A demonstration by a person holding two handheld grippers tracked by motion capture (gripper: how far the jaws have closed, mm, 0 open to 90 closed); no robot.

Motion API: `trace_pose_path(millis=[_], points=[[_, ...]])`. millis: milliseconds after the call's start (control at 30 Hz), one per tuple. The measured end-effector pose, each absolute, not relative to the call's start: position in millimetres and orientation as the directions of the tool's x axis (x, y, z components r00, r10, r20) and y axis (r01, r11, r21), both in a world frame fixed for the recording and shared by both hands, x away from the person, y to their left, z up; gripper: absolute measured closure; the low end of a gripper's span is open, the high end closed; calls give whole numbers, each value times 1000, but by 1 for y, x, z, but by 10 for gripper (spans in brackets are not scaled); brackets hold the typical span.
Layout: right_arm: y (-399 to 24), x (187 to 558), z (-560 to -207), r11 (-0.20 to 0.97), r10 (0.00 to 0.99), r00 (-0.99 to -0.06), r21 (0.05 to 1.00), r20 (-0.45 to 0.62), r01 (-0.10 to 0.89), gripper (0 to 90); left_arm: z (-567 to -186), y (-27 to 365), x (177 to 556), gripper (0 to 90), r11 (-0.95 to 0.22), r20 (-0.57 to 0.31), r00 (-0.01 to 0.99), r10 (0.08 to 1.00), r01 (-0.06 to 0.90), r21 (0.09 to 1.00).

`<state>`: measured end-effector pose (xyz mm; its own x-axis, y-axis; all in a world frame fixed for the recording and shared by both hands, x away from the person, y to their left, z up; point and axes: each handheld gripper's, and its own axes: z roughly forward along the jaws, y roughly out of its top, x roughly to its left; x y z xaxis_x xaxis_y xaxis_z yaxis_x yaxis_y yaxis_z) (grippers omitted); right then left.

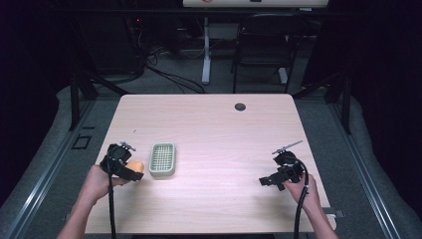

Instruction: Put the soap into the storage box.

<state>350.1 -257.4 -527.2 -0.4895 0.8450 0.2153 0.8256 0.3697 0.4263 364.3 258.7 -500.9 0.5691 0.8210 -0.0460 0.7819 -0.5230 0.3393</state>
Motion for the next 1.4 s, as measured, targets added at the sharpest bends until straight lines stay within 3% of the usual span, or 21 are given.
trace_pose_path(millis=[1400], points=[[-257, 349, -526, 380, 841, -497, 418, 216, 825, 72, -480, 237, 393, 268, -560, -35, 609, 793, 750, 353]])
